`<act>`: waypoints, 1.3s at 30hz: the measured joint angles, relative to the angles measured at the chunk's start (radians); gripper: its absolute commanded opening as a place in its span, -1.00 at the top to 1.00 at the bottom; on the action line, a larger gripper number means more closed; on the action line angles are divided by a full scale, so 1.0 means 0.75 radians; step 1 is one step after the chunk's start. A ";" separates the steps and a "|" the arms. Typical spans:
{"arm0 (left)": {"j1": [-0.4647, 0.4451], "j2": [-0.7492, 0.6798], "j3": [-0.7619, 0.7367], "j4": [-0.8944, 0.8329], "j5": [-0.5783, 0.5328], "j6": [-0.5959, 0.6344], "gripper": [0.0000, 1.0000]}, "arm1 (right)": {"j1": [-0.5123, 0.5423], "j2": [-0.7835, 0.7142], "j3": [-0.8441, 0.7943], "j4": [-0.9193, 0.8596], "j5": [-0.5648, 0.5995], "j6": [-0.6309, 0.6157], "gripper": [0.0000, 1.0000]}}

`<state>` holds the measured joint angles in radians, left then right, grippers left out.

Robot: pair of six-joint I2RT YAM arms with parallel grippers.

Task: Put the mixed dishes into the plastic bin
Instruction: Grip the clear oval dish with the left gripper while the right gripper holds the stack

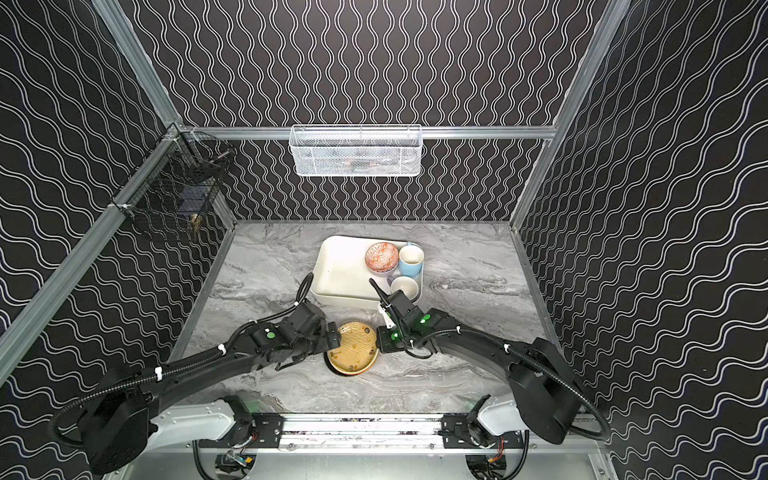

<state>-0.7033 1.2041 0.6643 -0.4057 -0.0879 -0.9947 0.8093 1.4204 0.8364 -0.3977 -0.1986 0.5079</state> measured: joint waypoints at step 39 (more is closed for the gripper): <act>0.053 0.007 -0.095 0.084 0.121 0.064 0.11 | 0.086 0.096 0.060 0.030 0.019 0.032 0.56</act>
<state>-0.6632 1.2091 0.5934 -0.3428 0.0029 -0.9470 0.8742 1.4921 0.8810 -0.3752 -0.1844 0.5316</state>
